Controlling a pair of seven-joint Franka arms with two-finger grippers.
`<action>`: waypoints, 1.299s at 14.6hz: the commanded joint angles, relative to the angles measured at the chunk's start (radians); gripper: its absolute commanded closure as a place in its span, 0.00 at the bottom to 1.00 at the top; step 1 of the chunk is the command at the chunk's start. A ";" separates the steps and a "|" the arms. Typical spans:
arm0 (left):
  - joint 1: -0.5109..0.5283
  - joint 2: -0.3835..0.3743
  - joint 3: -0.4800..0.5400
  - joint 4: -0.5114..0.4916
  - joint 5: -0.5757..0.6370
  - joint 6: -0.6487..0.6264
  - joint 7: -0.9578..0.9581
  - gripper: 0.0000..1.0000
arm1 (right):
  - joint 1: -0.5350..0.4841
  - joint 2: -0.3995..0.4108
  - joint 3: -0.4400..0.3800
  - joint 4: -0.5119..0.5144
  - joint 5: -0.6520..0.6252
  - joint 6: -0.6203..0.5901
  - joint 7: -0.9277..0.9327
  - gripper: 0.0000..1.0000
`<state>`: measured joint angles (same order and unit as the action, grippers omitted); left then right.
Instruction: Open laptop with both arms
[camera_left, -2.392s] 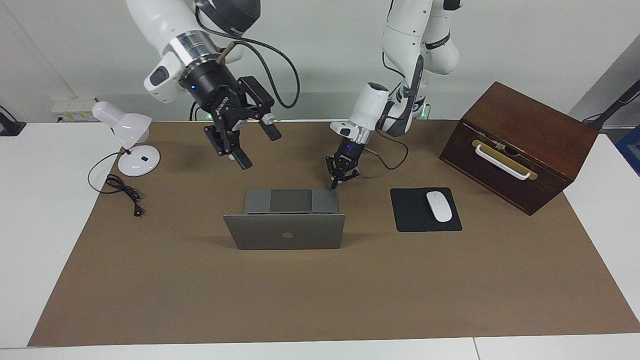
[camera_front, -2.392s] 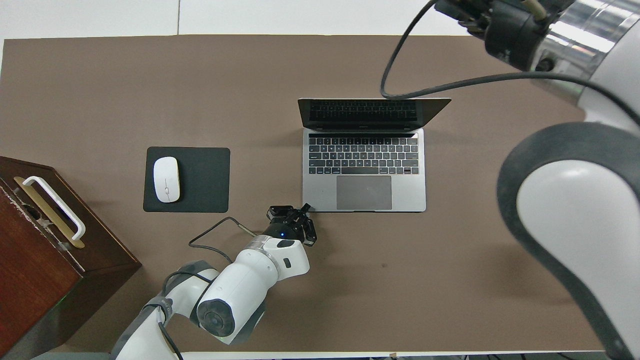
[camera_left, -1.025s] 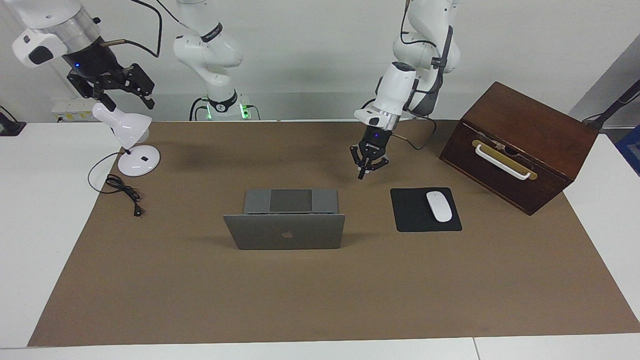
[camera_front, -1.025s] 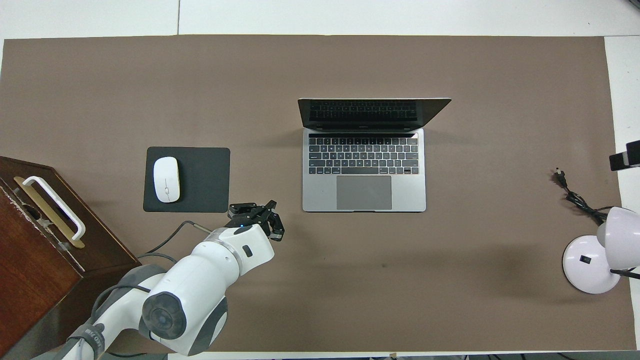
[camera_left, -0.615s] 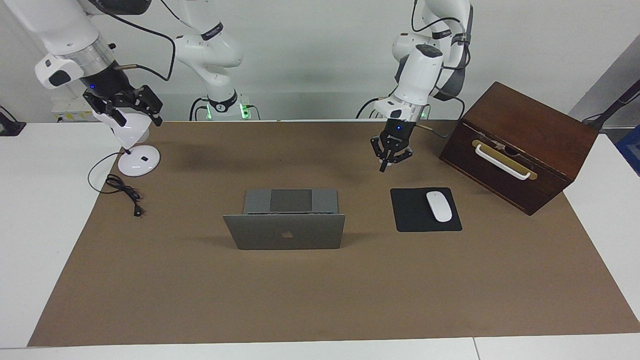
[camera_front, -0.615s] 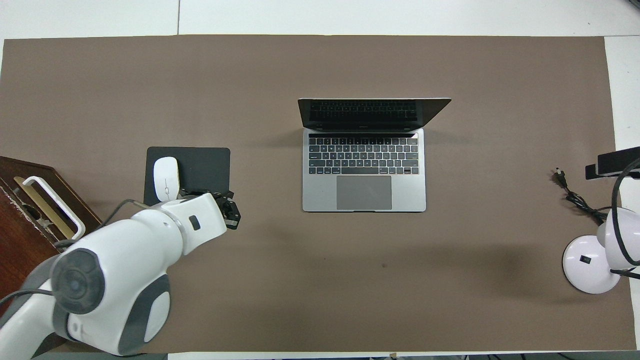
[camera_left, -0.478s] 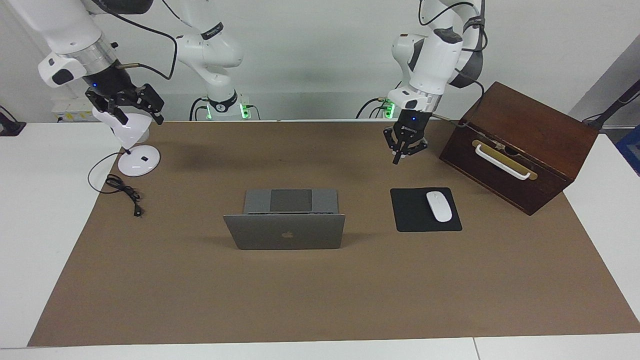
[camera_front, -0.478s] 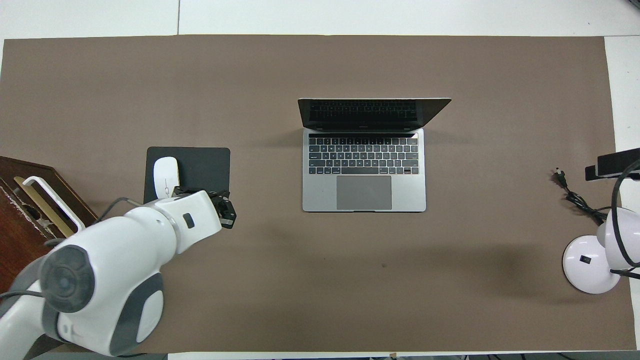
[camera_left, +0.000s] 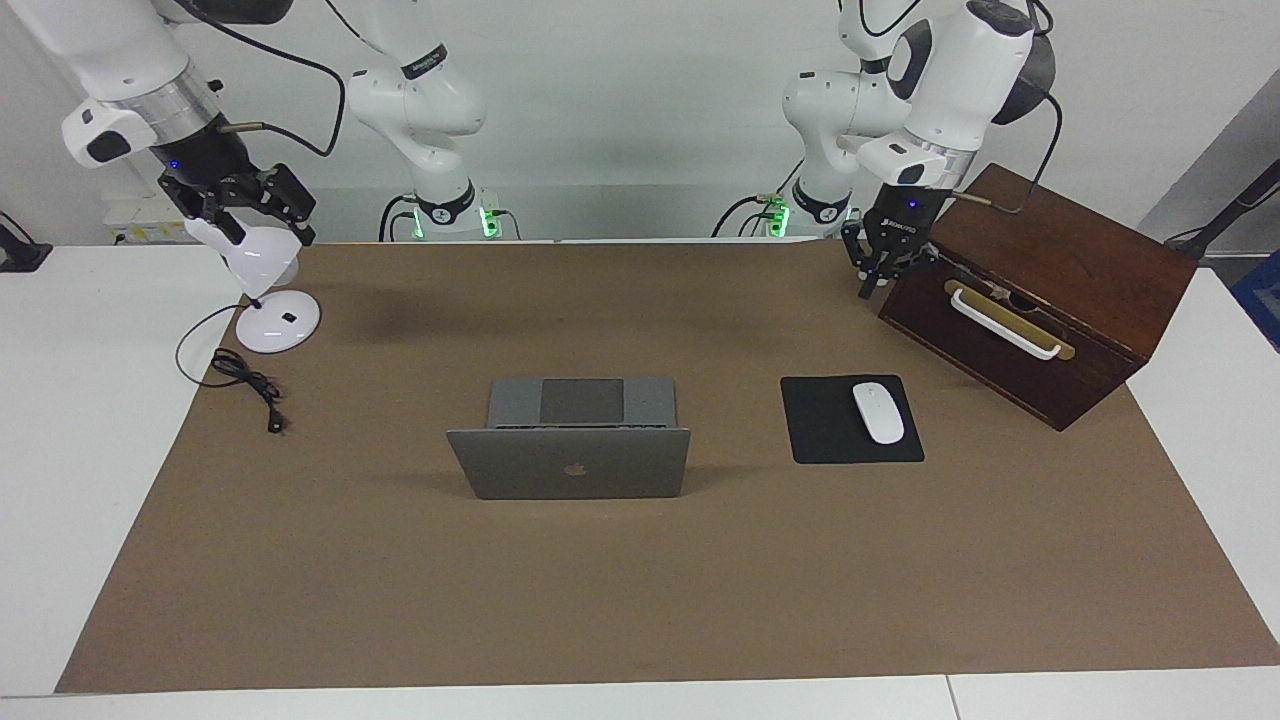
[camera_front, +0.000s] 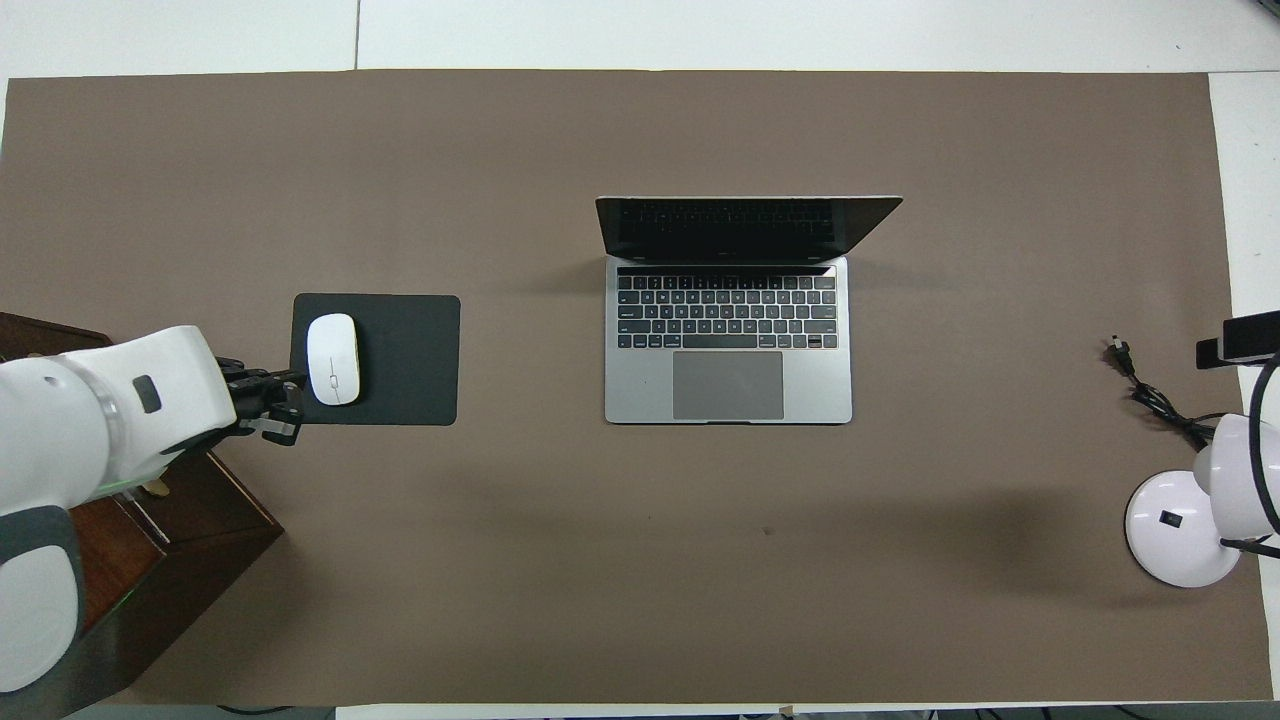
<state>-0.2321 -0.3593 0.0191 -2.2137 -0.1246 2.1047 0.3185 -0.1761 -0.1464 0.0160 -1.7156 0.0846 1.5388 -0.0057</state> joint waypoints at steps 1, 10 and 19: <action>0.089 -0.010 -0.010 0.048 -0.003 -0.084 0.019 0.00 | -0.005 -0.024 0.010 -0.025 -0.052 0.012 -0.083 0.00; 0.272 0.003 -0.014 0.158 0.006 -0.115 -0.051 0.00 | 0.009 -0.025 0.021 -0.033 -0.055 0.021 -0.031 0.00; 0.254 0.223 -0.039 0.561 0.071 -0.417 -0.228 0.00 | 0.009 -0.022 0.024 -0.030 -0.055 0.017 -0.030 0.00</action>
<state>0.0216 -0.2120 -0.0081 -1.7655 -0.0758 1.7803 0.1273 -0.1635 -0.1480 0.0335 -1.7200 0.0508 1.5393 -0.0493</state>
